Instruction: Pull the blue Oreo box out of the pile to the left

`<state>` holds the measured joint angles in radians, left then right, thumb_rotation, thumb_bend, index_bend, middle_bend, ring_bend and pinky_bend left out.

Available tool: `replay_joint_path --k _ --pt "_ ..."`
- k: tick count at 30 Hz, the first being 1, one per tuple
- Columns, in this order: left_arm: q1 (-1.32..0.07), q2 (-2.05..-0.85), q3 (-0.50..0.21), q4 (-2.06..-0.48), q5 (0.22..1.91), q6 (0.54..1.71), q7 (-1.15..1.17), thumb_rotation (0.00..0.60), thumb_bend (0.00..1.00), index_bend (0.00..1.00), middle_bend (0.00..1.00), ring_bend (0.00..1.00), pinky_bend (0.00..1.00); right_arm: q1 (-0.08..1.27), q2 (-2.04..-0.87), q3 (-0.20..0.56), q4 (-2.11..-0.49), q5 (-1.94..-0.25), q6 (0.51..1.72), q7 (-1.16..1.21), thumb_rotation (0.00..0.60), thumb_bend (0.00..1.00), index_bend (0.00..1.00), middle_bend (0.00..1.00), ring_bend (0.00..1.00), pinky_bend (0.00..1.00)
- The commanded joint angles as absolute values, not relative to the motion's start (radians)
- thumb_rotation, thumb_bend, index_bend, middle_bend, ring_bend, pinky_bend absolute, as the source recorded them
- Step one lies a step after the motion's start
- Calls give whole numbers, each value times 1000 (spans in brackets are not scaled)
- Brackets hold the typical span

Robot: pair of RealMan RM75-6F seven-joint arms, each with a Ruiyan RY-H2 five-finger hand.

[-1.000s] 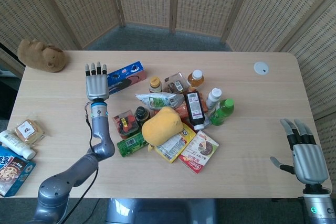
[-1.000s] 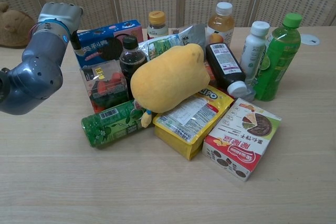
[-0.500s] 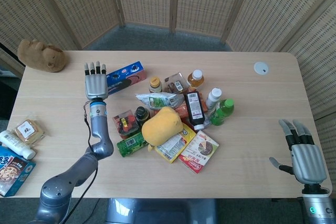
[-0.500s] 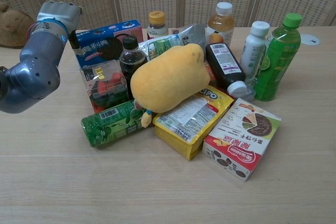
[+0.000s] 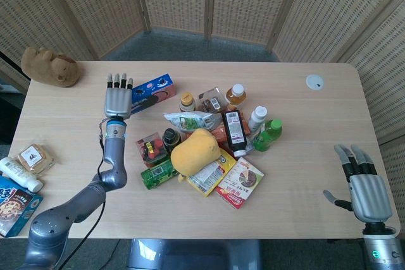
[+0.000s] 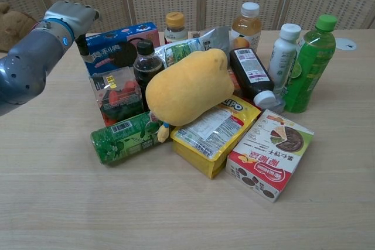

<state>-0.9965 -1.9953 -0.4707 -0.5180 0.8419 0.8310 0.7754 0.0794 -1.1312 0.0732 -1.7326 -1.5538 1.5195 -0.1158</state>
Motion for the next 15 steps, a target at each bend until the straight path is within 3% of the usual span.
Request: replay_joint_path --k 1,15 --pt "-968 -1945 -453 -589 819 802 826 600 0 136 0 0 0 79 -1131 73 -1733 -1555 1521 -117 600 0 0 0 0 0" --pt "-901 -1823 -345 -796 772 801 957 600 0 137 0 0 0 78 -1128 72 -1743 -1557 1525 -116 600 0 0 0 0 0"
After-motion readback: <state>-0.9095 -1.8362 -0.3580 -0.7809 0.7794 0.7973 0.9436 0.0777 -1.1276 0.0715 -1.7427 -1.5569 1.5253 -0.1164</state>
